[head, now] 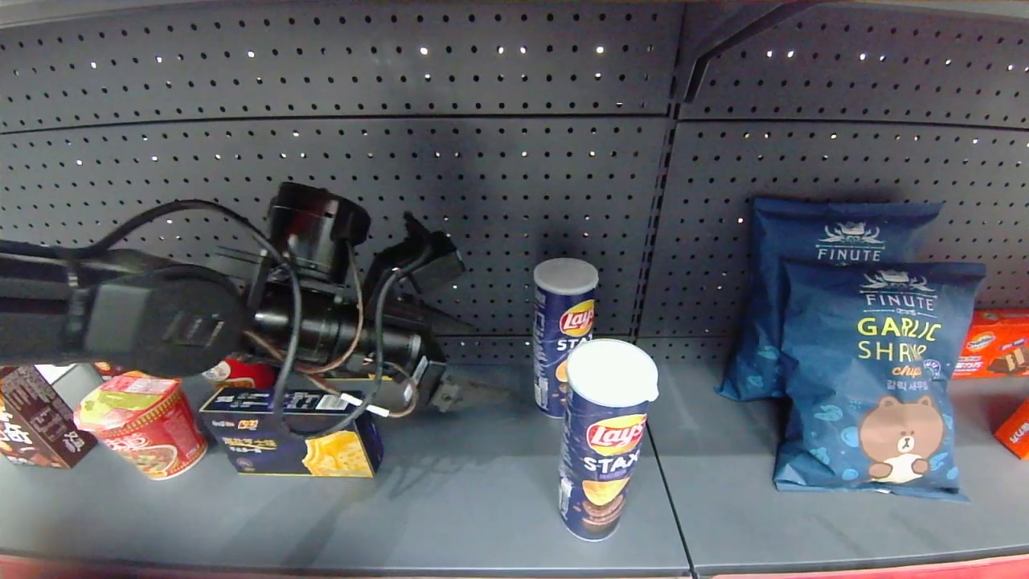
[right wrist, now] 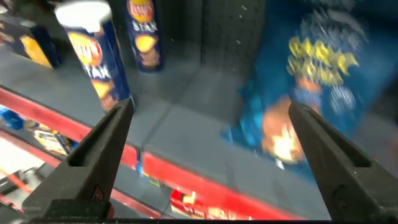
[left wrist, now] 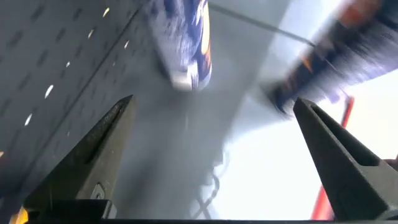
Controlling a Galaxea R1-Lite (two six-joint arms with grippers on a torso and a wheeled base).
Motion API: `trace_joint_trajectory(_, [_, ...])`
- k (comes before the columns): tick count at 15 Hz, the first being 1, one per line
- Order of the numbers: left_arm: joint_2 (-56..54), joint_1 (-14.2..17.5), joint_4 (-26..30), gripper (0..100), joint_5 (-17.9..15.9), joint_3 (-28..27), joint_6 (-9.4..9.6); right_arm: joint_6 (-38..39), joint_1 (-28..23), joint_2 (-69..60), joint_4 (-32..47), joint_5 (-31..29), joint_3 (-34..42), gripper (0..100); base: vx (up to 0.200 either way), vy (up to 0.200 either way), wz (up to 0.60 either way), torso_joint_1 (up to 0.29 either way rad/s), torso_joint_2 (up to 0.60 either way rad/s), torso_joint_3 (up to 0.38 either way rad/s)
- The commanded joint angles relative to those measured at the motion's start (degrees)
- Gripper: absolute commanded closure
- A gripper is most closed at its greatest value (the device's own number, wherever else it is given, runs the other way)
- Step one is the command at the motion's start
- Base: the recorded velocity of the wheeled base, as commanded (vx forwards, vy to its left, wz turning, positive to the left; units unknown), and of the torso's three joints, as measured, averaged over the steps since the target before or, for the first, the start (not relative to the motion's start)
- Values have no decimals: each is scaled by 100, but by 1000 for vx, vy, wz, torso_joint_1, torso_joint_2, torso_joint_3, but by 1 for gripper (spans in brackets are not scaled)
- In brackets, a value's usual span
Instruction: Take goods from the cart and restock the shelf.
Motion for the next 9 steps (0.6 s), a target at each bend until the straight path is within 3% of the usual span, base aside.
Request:
trace_joint_trajectory(1, [-1468,84,2,0,133,951,-269,-10,672,1574,-160,-112,-776,0,0,0,0,0,0,0])
trace_joint_trajectory(2, [-2013,75,2,0,370,1311,-506,16,936,2145,-362,-420,-820,0,0,0,0,0,0,0])
trace_joint_trajectory(3, [-2189,75,2,0,546,1426,-568,33,1033,2348,-529,-508,-793,0,0,0,0,0,0,0])
trace_joint_trajectory(4, [-2690,48,2,0,1117,1768,-796,183,1279,3042,-1294,-851,-679,0,0,0,0,0,0,0])
trace_joint_trajectory(5, [-3006,48,2,0,1434,1970,-893,341,1490,3508,-1768,-1123,-600,0,0,0,0,0,0,0])
trace_joint_trajectory(7, [-3411,66,-16,0,1952,2357,-893,657,1920,4220,-2234,-1571,-468,0,0,0,0,0,0,0])
trace_joint_trajectory(9, [-3674,75,-24,0,2225,2595,-893,666,2017,4624,-2234,-1835,-345,0,0,0,0,0,0,0])
